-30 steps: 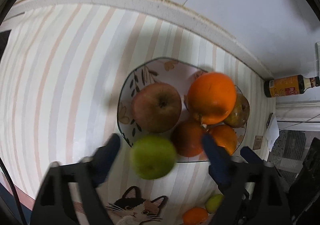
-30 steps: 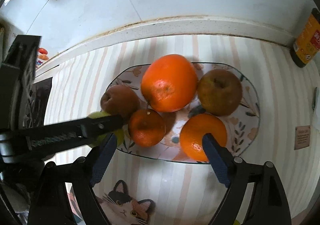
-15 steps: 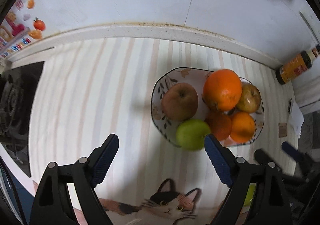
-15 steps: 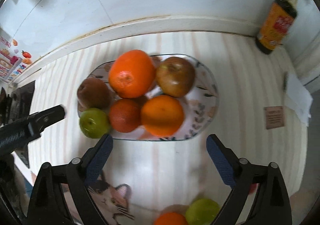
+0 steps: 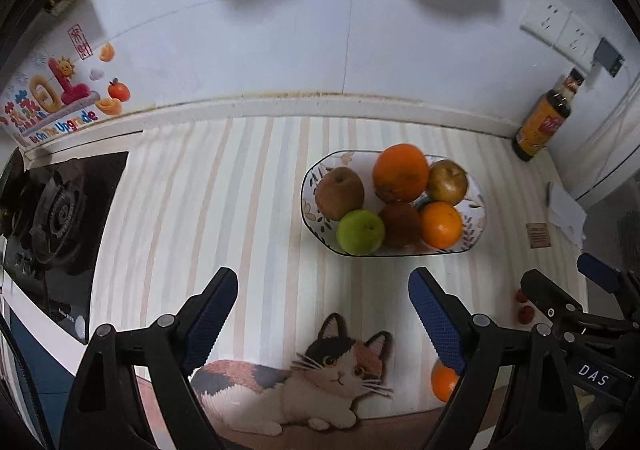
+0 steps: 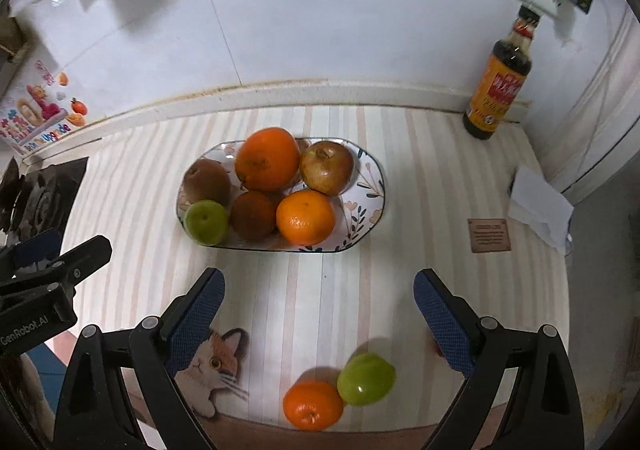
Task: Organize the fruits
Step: 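Move both open tools toward the loose orange and green apple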
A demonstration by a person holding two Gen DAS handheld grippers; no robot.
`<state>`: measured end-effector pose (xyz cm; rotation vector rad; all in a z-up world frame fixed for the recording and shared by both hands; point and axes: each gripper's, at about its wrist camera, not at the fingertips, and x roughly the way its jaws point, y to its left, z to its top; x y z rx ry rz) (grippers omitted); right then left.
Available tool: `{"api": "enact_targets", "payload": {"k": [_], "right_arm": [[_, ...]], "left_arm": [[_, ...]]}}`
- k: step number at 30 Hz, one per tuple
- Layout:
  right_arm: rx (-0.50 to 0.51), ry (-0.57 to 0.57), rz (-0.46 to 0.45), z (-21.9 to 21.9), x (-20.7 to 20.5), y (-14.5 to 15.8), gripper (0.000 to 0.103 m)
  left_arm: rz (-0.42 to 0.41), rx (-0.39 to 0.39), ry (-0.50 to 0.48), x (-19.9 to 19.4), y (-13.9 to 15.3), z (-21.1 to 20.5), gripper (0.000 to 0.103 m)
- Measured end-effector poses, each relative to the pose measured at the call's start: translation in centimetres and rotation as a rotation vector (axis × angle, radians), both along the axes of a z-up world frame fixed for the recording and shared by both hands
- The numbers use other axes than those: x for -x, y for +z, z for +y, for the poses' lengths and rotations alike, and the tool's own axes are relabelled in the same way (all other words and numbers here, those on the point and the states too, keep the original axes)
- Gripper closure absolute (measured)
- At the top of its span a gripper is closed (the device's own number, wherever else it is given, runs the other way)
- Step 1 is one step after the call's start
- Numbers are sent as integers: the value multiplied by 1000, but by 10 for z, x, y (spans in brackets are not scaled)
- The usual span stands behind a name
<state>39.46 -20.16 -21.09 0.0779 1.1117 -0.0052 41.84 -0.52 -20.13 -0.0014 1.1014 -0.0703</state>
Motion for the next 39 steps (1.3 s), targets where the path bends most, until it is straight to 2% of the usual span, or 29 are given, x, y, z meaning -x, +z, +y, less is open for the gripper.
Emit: {"api": "enact_targets", "payload": {"k": [14, 18, 24, 35, 37, 39], "right_arm": [[3, 4, -196, 3, 84, 102, 5], [7, 7, -246, 4, 105, 130, 5], [13, 4, -289, 4, 124, 154, 5], [-31, -6, -274, 3, 129, 152, 5], [-38, -15, -260, 0, 127, 147, 5], [-49, -25, -226, -6, 121, 135, 5]], "left_arm": [[-186, -6, -41, 73, 85, -6, 15], [-216, 2, -44, 88, 101, -4, 15], [-236, 26, -36, 101, 115, 0, 15], [-187, 45, -45, 106, 104, -3, 15], [-165, 50, -58, 102, 98, -5, 3], [-141, 57, -68, 98, 89, -7, 0]]}}
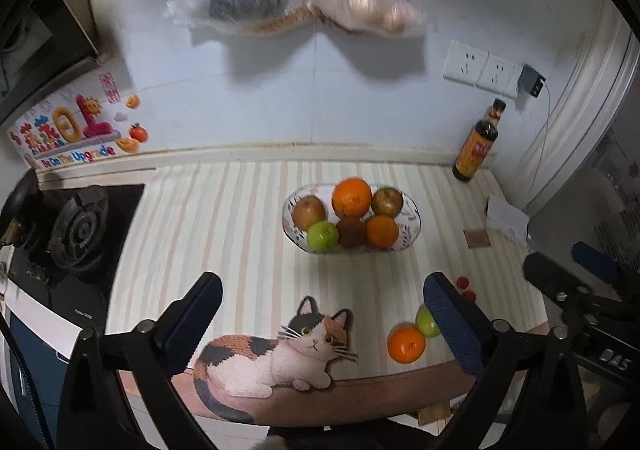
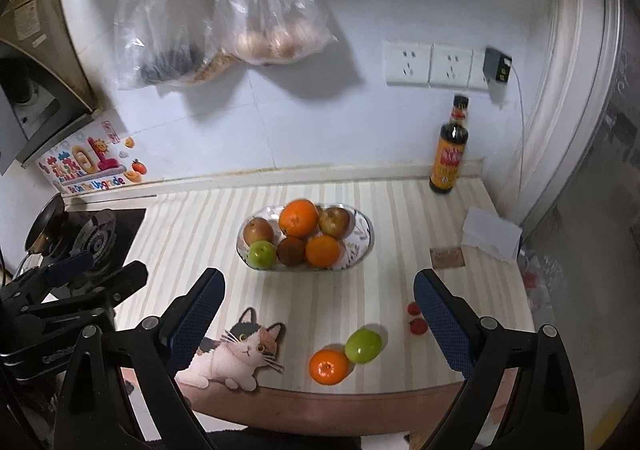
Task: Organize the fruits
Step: 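Move both open tools toward the loose orange and green apple, then grasp the orange with the left tool while the right tool grasps the green apple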
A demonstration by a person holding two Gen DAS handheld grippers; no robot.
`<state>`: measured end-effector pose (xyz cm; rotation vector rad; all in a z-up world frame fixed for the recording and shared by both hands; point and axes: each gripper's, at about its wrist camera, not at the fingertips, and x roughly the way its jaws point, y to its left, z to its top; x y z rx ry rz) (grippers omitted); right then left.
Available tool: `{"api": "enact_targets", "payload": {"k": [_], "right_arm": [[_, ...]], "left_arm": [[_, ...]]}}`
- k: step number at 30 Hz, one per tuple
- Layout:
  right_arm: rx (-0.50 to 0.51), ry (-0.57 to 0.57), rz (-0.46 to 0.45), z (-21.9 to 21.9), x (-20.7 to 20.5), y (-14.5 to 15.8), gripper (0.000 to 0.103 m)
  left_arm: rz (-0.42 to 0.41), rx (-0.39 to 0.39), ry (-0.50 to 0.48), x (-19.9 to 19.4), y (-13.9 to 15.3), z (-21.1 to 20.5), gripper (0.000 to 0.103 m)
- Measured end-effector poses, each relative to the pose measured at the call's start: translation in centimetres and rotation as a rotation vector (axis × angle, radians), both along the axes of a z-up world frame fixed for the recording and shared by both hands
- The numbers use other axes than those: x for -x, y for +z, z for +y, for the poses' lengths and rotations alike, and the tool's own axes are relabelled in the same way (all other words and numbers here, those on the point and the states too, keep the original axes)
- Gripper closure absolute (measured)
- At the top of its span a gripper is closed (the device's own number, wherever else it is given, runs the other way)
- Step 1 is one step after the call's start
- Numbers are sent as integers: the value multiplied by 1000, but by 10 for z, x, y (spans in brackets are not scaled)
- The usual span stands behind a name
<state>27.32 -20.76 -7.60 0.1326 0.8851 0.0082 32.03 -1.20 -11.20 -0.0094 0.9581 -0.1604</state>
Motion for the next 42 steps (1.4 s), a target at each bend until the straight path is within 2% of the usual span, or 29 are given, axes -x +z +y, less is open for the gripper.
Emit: {"api": "enact_targets", "payload": {"k": [2, 5, 6, 11, 15, 20, 21, 22, 23, 27, 29, 31, 36, 37, 38, 39, 41, 42], "right_arm": [[-15, -6, 47, -7, -7, -20, 5], [-68, -15, 165, -20, -22, -69, 5], [-122, -24, 231, -28, -28, -96, 5], [-325, -128, 424, -67, -42, -198, 5], [-403, -208, 510, -89, -51, -257, 7], [-446, -216, 583, -90, -68, -306, 21], [-442, -214, 604, -87, -73, -317, 31], [-429, -208, 613, -85, -75, -322, 40], [-409, -196, 610, -83, -77, -325, 44], [-294, -159, 586, -83, -72, -318, 44], [-265, -159, 579, -93, -65, -314, 44], [-247, -173, 582, -109, -54, -312, 44], [-236, -241, 611, -144, -30, -317, 44], [-235, -248, 614, -146, -27, -317, 44], [-233, -258, 612, -148, -23, -317, 44], [-233, -260, 611, -149, -20, -317, 44], [-242, -262, 607, -148, -18, -317, 44], [-245, -256, 604, -145, -18, -316, 44]], "left_arm": [[33, -9, -9, -5, -14, -4, 0], [109, -32, -21, -17, -46, -13, 0], [137, -39, -28, -21, -58, -16, 0], [293, -102, -58, -38, -130, -40, 0], [384, -126, -52, -48, -172, -52, 0], [442, -155, -54, -54, -199, -67, 0], [453, -163, -62, -55, -203, -71, 0], [462, -168, -75, -56, -205, -75, 0], [470, -170, -94, -56, -207, -80, 0], [497, -158, -225, -43, -212, -109, 0], [516, -178, -300, -36, -220, -127, 0], [537, -203, -361, -31, -231, -145, 0], [561, -239, -430, -30, -261, -176, 1], [574, -243, -444, -30, -268, -180, 4], [585, -251, -458, -30, -274, -183, 21], [600, -247, -468, -30, -278, -184, 32], [640, -182, -465, -31, -282, -180, 41], [641, -183, -452, -32, -282, -177, 41]]}}
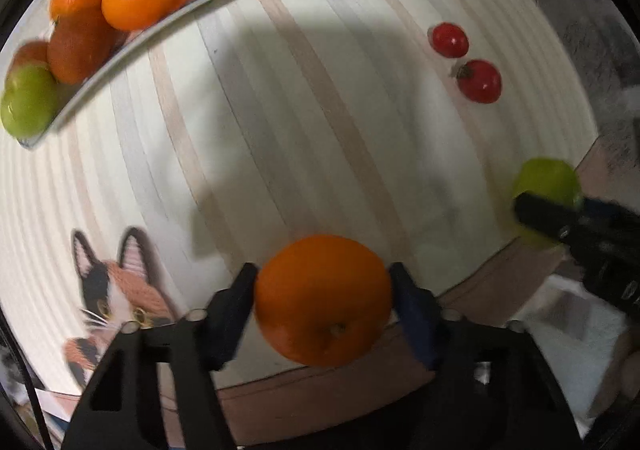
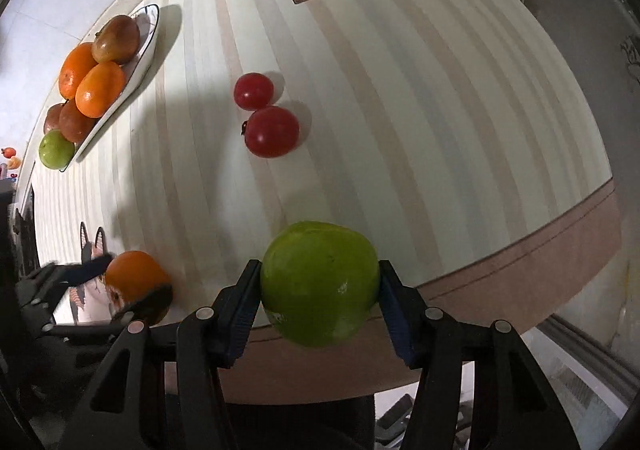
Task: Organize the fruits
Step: 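Grasp the orange with the left tool while the right tool grasps the green apple, then carry the orange and green apple onto the plate and open both tools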
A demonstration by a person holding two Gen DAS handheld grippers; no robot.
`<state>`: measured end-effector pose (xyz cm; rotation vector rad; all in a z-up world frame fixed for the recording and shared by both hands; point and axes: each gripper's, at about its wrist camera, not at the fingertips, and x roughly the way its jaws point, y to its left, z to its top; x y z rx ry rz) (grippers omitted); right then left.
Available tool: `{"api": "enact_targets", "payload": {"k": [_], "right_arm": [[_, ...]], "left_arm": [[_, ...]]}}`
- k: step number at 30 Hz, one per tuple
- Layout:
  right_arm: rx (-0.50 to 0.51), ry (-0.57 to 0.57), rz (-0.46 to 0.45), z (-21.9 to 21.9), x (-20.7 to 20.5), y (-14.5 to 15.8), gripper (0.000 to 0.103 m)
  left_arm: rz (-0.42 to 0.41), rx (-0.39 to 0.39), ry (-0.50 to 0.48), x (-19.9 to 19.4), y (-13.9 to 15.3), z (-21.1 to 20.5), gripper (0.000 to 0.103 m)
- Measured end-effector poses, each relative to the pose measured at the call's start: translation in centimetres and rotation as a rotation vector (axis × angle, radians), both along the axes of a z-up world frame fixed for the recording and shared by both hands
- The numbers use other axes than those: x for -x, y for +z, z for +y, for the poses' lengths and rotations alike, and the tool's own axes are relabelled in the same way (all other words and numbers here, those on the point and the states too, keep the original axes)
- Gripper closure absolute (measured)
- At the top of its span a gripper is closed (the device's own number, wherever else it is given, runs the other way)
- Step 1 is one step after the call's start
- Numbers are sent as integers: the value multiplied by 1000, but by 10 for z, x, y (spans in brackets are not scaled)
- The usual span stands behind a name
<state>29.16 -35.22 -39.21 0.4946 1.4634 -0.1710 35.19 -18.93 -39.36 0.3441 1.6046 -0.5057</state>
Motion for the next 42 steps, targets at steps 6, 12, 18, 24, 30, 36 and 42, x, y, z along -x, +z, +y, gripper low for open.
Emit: {"api": "enact_targets", "payload": {"k": [6, 12, 18, 24, 30, 36, 42], "right_arm": [[-39, 101, -42, 42, -21, 5, 44], [-53, 268, -41, 97, -54, -4, 44], [-37, 319, -27, 112, -64, -7, 43], [-99, 279, -18, 97, -59, -9, 43], [-55, 310, -40, 100, -52, -6, 44], [-84, 279, -65, 97, -52, 4, 44], [-151, 216, -134, 82, -77, 35, 44]], "left_arm": [[-38, -63, 86, -18, 2, 40, 41], [-4, -64, 235, -33, -1, 95, 41], [-7, -32, 319, -40, 1, 122, 41], [-15, -18, 329, -35, 2, 125, 41], [-26, -18, 329, -37, 2, 125, 41], [-60, 24, 348, -49, 30, 136, 41], [-146, 101, 358, -80, 94, 144, 41]]}}
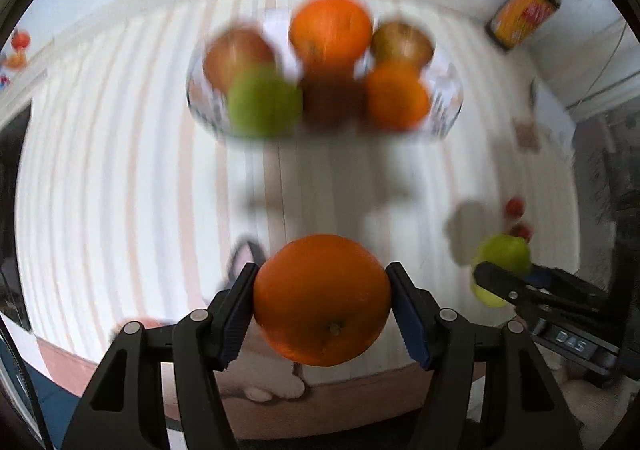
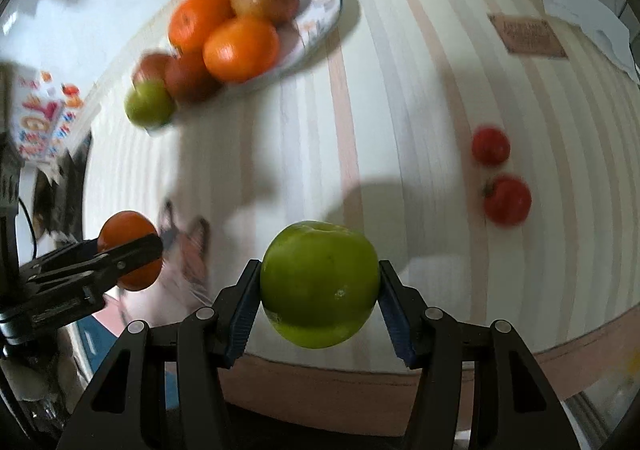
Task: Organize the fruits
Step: 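Carry the orange and green apple onto the plate and open both tools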
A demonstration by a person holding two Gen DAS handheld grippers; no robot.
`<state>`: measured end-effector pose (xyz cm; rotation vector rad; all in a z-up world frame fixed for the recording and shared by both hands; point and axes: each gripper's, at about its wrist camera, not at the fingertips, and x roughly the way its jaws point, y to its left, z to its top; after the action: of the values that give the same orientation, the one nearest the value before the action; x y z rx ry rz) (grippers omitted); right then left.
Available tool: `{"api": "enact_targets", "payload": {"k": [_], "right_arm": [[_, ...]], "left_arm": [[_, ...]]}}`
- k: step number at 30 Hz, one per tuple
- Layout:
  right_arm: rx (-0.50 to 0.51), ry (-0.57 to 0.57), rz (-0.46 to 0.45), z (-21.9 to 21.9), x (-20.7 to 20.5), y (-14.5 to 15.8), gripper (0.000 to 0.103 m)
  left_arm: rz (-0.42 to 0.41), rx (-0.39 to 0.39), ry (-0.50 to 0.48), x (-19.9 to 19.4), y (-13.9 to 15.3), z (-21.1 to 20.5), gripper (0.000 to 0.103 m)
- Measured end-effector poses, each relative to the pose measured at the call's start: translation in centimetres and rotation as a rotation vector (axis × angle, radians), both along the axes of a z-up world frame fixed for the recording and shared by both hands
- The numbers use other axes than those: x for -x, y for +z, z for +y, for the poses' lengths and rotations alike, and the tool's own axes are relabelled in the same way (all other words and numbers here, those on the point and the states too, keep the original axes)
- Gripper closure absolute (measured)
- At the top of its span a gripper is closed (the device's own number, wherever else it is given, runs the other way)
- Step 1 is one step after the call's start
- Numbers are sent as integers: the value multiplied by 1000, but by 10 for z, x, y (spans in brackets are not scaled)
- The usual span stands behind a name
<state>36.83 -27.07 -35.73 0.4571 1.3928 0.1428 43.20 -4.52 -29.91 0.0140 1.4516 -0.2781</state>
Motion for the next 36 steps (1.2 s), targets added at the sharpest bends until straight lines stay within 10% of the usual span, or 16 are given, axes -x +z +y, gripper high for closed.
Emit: {"api": "enact_targets", "payload": {"k": [10, 20, 36], "right_arm": [[62, -30, -101, -17, -111, 29, 44], [108, 10, -43, -10, -175, 13, 44], [90, 2, -8, 0, -184, -4, 41]], "left_arm": [[-111, -17, 48, -115, 45, 8, 41], [74, -61, 64, -222, -17, 14, 41], [154, -107, 55, -239, -60, -4, 41]]}}
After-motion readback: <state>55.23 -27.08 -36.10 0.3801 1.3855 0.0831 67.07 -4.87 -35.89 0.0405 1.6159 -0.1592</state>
